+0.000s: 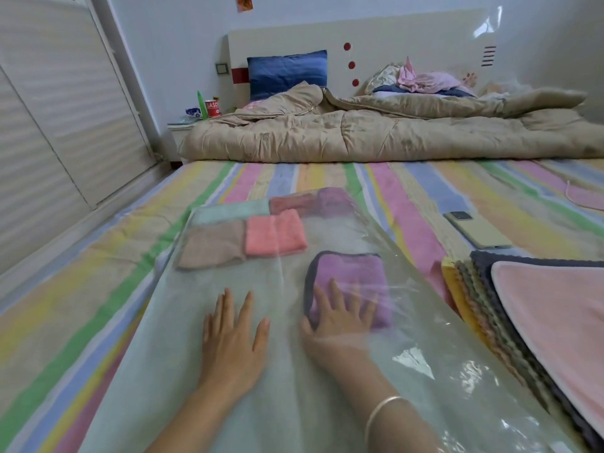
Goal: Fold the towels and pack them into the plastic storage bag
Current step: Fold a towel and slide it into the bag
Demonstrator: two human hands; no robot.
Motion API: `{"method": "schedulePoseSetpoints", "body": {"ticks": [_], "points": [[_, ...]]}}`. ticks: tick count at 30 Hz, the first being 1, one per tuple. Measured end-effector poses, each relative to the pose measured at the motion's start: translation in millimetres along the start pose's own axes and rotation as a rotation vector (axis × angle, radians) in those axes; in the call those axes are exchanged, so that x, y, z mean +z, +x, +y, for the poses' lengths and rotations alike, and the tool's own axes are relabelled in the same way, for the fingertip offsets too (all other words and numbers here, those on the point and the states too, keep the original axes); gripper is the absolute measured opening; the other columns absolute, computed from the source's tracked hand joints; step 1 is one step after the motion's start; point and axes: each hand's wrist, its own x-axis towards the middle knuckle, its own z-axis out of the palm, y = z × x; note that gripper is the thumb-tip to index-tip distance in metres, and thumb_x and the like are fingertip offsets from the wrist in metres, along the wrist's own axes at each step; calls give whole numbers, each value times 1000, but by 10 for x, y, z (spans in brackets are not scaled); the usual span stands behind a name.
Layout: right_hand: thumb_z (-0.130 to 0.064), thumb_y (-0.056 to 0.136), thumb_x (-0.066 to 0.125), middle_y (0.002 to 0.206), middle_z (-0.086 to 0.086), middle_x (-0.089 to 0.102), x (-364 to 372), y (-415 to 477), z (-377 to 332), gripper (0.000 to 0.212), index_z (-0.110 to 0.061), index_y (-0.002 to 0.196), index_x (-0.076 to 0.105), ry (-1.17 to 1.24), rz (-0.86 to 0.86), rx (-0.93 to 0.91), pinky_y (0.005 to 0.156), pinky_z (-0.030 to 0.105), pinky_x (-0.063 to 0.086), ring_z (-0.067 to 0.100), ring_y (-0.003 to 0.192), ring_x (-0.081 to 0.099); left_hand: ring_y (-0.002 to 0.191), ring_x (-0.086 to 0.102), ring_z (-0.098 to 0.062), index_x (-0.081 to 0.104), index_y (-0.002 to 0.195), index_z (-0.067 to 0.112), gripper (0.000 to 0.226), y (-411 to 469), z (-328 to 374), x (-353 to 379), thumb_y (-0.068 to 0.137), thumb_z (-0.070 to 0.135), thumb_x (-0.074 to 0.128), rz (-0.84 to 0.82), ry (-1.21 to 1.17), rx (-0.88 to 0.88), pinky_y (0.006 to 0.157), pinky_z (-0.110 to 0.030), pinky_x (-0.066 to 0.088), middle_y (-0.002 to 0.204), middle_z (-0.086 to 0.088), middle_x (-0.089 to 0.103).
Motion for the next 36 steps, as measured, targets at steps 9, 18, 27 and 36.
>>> {"method": "schedulePoseSetpoints", "body": {"ticks": [9, 18, 27, 36], "points": [[-54, 90, 39, 160, -1, 17, 67, 947, 170, 66, -31, 149, 23, -44, -15, -25, 110, 65, -12, 38, 147, 0, 139, 37, -36, 47, 142, 11, 71, -36, -87, 244, 87, 54, 31, 103, 145, 77, 112, -47, 15, 148, -23, 39], [-59, 79, 32, 155, -8, 32, 152, 1488, 333, 66, -36, 140, 43, -127, 11, -115, 117, 53, -4, 25, 146, 19, 139, 37, -36, 51, 139, 10, 69, -84, -88, 239, 88, 51, 31, 121, 136, 111, 112, -49, 17, 147, -21, 43], [-55, 81, 36, 141, 12, 46, 258, 1170, 342, 58, -32, 133, 46, -51, 102, 28, 113, 61, 18, 42, 141, 20, 124, 50, -32, 62, 120, 15, 47, 925, 742, -80, 80, 30, 43, 302, -142, 54, 109, -48, 33, 133, -12, 56], [-51, 77, -2, 155, 10, 30, 355, 1550, 441, 81, -28, 148, 30, -201, -35, -97, 117, 54, 11, 42, 145, 15, 149, 1, -28, 13, 153, 34, 86, 1091, 928, 445, 74, 61, -8, 9, -47, 100, 120, -47, -3, 162, -11, 7]]}}
